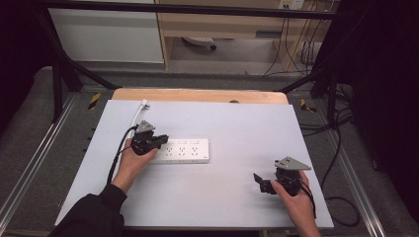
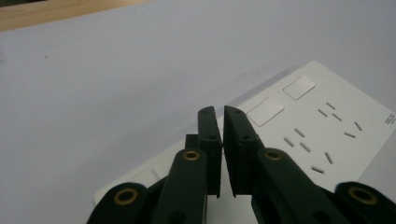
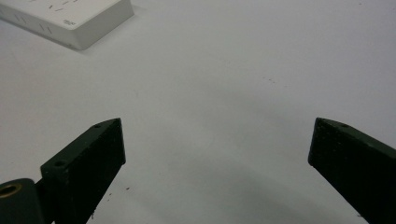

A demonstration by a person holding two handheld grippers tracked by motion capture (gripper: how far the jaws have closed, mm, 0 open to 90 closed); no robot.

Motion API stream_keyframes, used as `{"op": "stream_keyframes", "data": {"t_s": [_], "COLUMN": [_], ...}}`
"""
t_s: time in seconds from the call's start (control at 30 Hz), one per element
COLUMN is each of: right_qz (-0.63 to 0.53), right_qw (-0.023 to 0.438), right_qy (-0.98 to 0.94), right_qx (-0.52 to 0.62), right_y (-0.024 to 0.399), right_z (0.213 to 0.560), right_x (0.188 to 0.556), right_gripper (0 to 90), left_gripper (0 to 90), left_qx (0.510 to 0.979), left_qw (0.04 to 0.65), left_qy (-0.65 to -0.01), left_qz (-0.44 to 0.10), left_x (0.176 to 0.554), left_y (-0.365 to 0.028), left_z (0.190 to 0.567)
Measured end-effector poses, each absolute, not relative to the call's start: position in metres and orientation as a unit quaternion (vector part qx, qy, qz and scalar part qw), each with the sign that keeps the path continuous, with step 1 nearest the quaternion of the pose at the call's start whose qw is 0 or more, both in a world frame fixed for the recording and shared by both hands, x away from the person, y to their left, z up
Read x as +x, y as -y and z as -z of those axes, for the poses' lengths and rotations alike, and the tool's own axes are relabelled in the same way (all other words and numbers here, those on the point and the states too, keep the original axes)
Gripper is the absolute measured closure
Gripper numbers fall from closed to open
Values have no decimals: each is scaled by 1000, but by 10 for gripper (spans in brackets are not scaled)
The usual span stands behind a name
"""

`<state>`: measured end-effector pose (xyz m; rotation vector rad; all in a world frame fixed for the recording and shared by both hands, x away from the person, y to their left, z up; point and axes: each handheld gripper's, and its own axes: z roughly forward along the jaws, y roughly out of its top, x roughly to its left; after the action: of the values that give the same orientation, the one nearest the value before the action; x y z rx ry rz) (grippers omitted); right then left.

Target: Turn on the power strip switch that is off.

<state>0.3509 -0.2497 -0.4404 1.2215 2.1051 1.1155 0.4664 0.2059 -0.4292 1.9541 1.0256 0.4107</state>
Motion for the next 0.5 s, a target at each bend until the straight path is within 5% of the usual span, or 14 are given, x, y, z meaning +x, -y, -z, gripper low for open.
{"op": "stream_keyframes", "data": {"t_s": [0.5], "right_qz": [-407], "right_qw": [232], "right_qy": [-765], "right_qx": [443], "right_y": [250], "right_z": [440], "right_x": [351], "right_gripper": [44], "left_gripper": [900], "left_qx": [787], "left_qw": [424], "left_qy": [-416], "left_qz": [-165], "left_x": [470], "left_y": [-206], "left_z": [435]}}
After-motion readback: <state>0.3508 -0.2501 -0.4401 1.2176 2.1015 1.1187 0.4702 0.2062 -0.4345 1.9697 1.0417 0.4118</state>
